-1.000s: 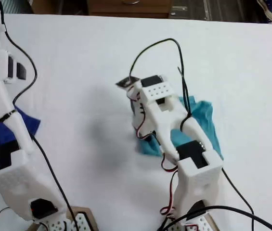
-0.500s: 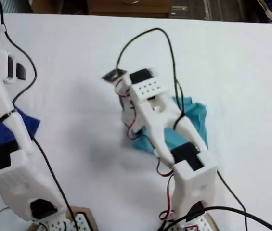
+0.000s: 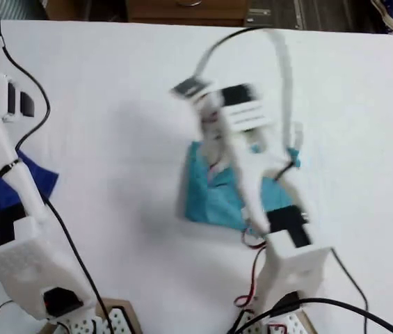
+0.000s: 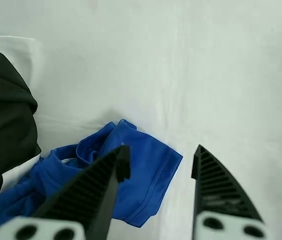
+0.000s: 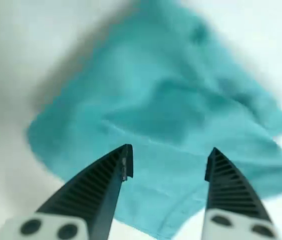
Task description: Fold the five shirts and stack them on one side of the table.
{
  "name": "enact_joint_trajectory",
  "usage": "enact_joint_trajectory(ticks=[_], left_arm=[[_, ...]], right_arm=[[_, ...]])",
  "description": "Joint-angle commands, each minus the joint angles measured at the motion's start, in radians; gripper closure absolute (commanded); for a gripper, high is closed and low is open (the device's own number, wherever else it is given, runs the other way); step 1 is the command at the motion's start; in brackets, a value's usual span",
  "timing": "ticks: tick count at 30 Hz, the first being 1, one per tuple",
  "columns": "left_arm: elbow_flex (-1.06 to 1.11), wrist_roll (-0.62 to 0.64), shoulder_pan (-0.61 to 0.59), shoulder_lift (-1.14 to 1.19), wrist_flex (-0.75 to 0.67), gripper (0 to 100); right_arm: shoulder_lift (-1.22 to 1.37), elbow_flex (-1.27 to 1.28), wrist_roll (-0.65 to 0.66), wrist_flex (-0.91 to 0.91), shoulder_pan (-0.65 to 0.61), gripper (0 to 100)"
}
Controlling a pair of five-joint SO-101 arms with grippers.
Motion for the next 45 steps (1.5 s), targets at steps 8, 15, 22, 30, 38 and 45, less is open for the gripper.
enact_joint_trajectory(ticks=[8, 15, 22, 30, 38, 45], left_arm=[[-0.004, -0.006, -0.002, -0.058, 0.003, 77], [-0.002, -0.006, -0.005, -0.06, 0.008, 77], [-0.002, -0.006, -0.005, -0.063, 0.009, 77], [-0.002, -0.006, 0.002, -0.057, 0.003, 77], [-0.002, -0.006, -0.005, -0.058, 0.005, 77], [-0.002, -0.006, -0.005, -0.058, 0.005, 77]], right_arm=[[0.148, -0.034, 0.11, -0.162, 0.318, 75.8], [0.216, -0.035, 0.15, -0.274, 0.298, 75.8], [0.168, -0.126, 0.15, -0.239, 0.314, 75.7], [0.065, -0.255, 0.463, -0.051, 0.223, 75.5], [0.134, -0.259, 0.884, 0.016, 0.128, 75.5], [0.263, -0.261, 1.003, -0.058, 0.13, 75.5]])
